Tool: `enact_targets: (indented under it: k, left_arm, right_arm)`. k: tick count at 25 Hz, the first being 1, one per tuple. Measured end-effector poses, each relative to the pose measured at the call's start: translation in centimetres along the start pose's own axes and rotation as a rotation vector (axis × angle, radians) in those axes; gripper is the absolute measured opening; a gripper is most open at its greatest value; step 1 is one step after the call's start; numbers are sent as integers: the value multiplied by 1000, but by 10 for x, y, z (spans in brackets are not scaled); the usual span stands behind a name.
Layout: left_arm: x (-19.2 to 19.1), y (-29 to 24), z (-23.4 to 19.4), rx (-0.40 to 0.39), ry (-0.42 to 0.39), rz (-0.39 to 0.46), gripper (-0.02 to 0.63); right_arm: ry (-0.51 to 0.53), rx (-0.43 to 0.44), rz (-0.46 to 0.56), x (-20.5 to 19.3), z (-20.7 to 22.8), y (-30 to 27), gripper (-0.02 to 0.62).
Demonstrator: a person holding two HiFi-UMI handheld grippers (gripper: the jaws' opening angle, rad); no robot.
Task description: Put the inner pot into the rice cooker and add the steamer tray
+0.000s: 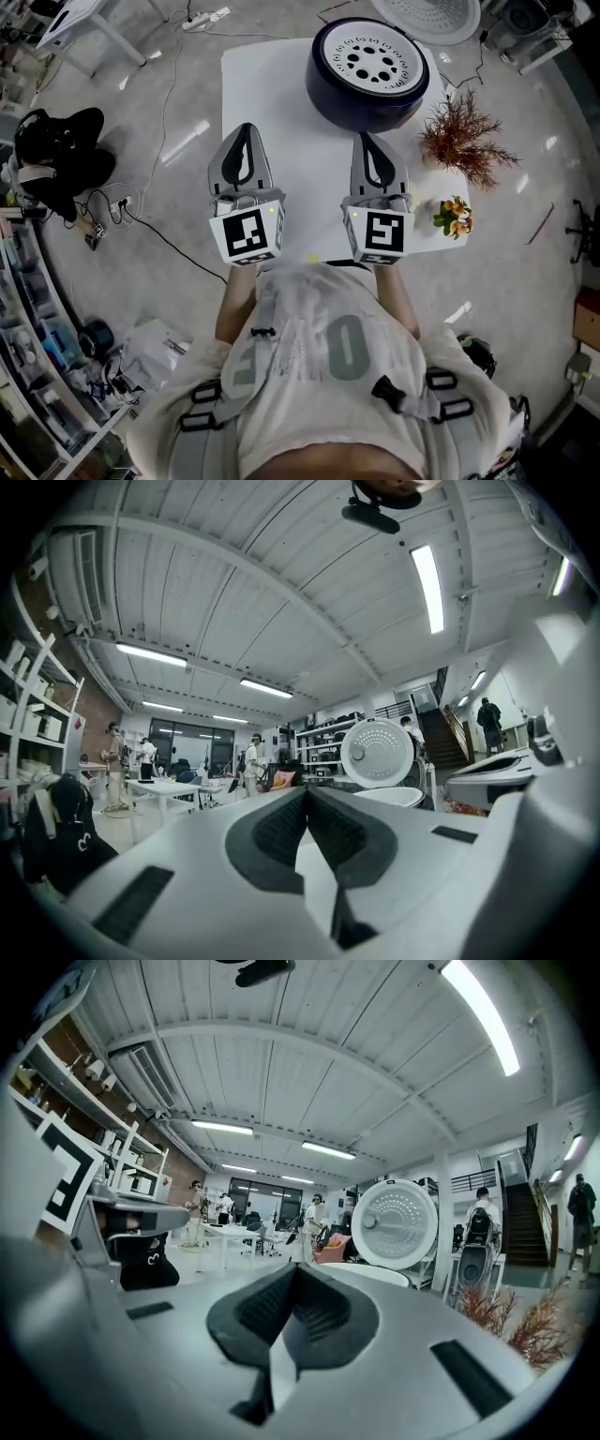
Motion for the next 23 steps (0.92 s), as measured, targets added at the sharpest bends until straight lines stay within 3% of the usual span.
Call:
enact_targets:
  k: [23]
  left_arm:
    - [2, -7, 10, -13, 2, -5, 21]
  right_arm:
    - [-17, -32, -14, 5, 16, 3, 8]
Point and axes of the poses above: the fingertips, and each gripper's own axes: y backward along the fingers, z to its right, x out of its top, the point moved 10 cm from there along y, backward along the fingers, and after that the axes turned 3 degrees about -x, right-handed, at the moved point
